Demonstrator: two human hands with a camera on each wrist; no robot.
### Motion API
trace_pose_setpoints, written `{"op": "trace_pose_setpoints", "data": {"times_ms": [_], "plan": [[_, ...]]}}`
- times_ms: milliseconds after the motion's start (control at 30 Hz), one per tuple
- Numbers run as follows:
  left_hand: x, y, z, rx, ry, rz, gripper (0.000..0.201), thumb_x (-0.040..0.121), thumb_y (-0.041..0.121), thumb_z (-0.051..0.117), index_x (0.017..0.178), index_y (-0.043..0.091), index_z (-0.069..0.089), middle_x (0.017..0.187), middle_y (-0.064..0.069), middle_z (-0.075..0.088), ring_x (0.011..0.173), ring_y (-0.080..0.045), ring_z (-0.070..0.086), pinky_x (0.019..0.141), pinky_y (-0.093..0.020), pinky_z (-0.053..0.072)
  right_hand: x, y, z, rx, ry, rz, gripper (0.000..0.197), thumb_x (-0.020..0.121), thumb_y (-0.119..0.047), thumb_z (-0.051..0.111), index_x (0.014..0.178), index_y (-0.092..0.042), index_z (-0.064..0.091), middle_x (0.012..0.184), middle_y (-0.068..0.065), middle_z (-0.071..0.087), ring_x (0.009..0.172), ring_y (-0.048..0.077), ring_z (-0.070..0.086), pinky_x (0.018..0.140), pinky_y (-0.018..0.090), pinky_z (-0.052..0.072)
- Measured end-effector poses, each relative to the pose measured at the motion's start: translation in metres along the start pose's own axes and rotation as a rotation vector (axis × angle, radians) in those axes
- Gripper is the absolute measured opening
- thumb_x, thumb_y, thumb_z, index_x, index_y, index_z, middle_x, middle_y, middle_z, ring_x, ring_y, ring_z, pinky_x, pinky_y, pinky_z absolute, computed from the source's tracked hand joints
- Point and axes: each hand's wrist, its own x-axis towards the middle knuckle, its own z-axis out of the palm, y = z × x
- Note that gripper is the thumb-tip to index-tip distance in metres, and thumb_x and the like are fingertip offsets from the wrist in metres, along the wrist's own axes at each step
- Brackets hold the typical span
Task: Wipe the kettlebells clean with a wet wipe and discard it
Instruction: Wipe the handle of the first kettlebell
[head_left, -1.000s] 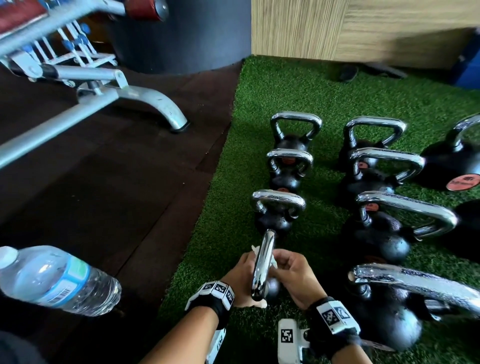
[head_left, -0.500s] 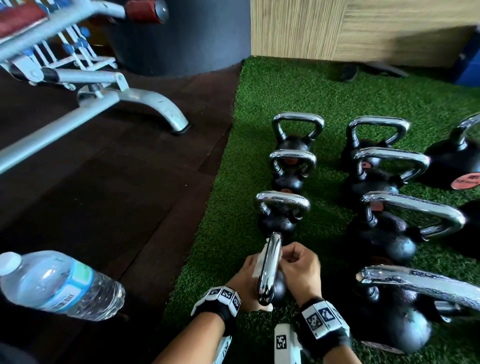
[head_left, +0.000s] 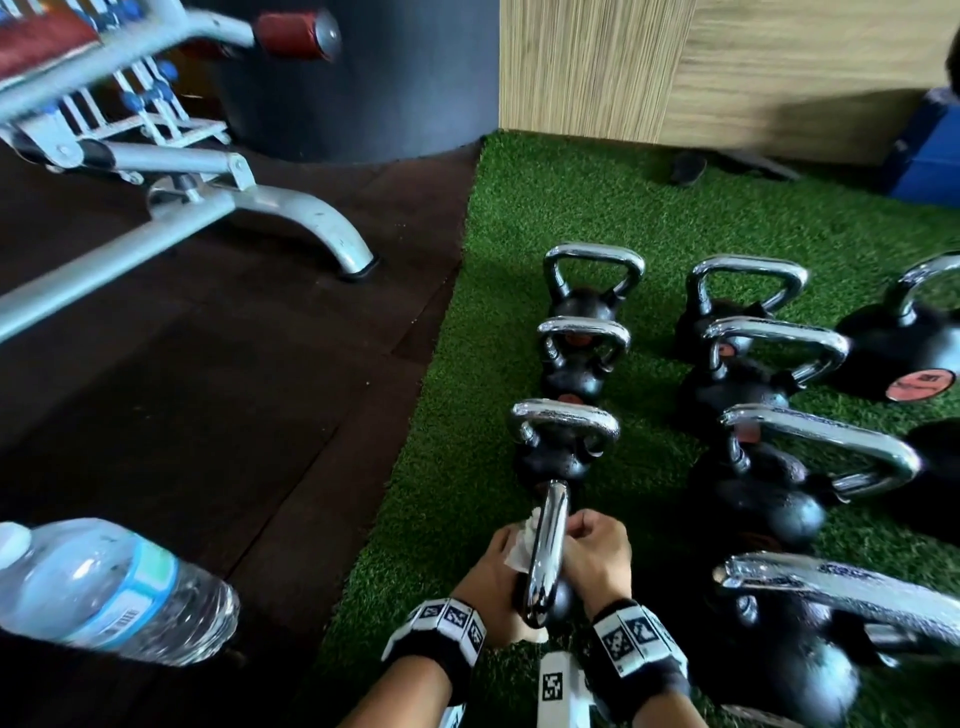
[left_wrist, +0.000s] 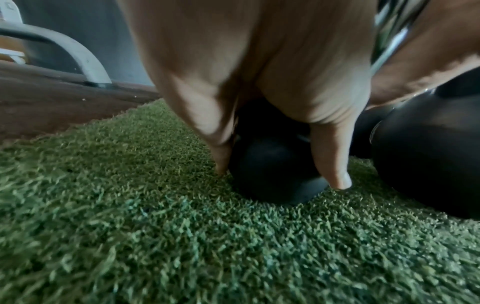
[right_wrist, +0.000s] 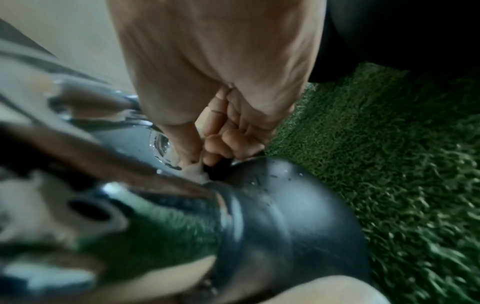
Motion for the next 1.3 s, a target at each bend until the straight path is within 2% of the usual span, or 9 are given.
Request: {"op": "trace_pose_setpoints", "data": {"times_ms": [100,200,300,433,667,800,900,1167,1300], "plan": [[0.000,-0.003,0.002,0.100,0.019,0.085,0.110,0.066,0.046,0.086,0.152,0.005,0.031,0.152,-0.014,0.039,0.142,-0.033,0.030,0.122,-0.041,0.029,0.001,-0.009,-0.009,-0.101,-0.108,-0.025,0.015,0.071,-0.018,0.073,0.060,-0.017,0.063,0.061,-0.002,0.067,0.061,0.015,0.062,0.058,0.027,0.049],[-0.005,-0.002,0.007,0.375,0.104,0.015,0.096,0.079,0.083,0.044,0.146,0.015,0.038,0.145,0.002,0.055,0.145,-0.024,0.028,0.125,-0.029,0.021,0.002,-0.015,-0.024,-0.325,-0.100,-0.230,0.011,0.077,-0.018,0.068,0.071,-0.022,0.060,0.066,-0.007,0.064,0.066,0.012,0.060,0.053,0.011,0.038],[-0.008,-0.006,0.015,0.189,0.106,-0.112,0.130,0.060,0.096,0.054,0.160,0.020,0.015,0.167,0.002,0.013,0.155,-0.010,-0.002,0.127,-0.035,0.014,-0.001,-0.028,-0.040,-0.365,-0.104,-0.565,0.033,0.079,-0.006,0.064,0.100,-0.030,0.060,0.072,-0.016,0.062,0.065,-0.003,0.056,0.057,0.007,0.038],[-0.019,0.007,0.002,0.087,0.209,-0.217,0.131,0.054,0.098,0.055,0.157,0.029,0.011,0.163,0.013,0.017,0.144,-0.009,0.034,0.115,-0.035,0.040,0.001,-0.048,-0.049,-0.560,-0.259,-0.696,0.058,0.082,0.001,0.058,0.128,-0.035,0.061,0.111,-0.006,0.067,0.099,0.014,0.066,0.089,0.027,0.054],[-0.025,-0.001,-0.028,0.216,0.110,-0.172,0.098,0.063,0.090,0.056,0.145,0.046,0.028,0.139,0.027,0.039,0.113,-0.003,0.058,0.093,-0.033,0.054,-0.022,-0.052,-0.066,-0.747,-0.187,-0.582,0.049,0.078,-0.004,0.052,0.123,-0.023,0.061,0.102,0.001,0.069,0.095,0.023,0.068,0.077,0.033,0.058],[-0.022,-0.013,-0.052,0.013,0.114,-0.207,0.053,0.068,0.067,0.074,0.116,0.053,0.057,0.101,0.037,0.066,0.091,0.015,0.063,0.083,-0.019,0.055,-0.044,-0.046,-0.077,-0.801,-0.189,-0.452,0.018,0.077,-0.004,0.053,0.089,-0.016,0.060,0.080,0.000,0.064,0.076,0.020,0.067,0.062,0.030,0.057],[-0.016,-0.015,-0.063,-0.101,0.051,-0.257,0.034,0.067,0.052,0.084,0.097,0.055,0.069,0.087,0.032,0.072,0.080,0.012,0.068,0.073,-0.014,0.054,-0.058,-0.039,-0.078,-0.802,-0.194,-0.405,0.018,0.080,-0.005,0.054,0.091,-0.017,0.060,0.082,-0.001,0.065,0.076,0.017,0.066,0.061,0.028,0.057],[-0.010,0.000,-0.092,0.057,-0.160,-0.337,0.035,0.066,0.038,0.086,0.096,0.049,0.071,0.094,0.022,0.075,0.090,0.006,0.069,0.082,-0.016,0.054,-0.065,-0.047,-0.087,-0.735,-0.208,-0.363,0.019,0.080,-0.002,0.048,0.086,-0.015,0.061,0.082,0.000,0.063,0.077,0.019,0.065,0.065,0.031,0.057],[0.011,0.023,-0.157,0.307,-0.311,-0.370,0.054,0.080,0.008,0.068,0.129,0.032,0.065,0.121,0.012,0.071,0.101,-0.002,0.067,0.090,-0.016,0.054,-0.065,-0.057,-0.106,-0.530,-0.194,-0.427,0.038,0.081,0.000,0.055,0.102,-0.025,0.075,0.098,-0.003,0.070,0.086,0.011,0.068,0.073,0.019,0.056]]}}
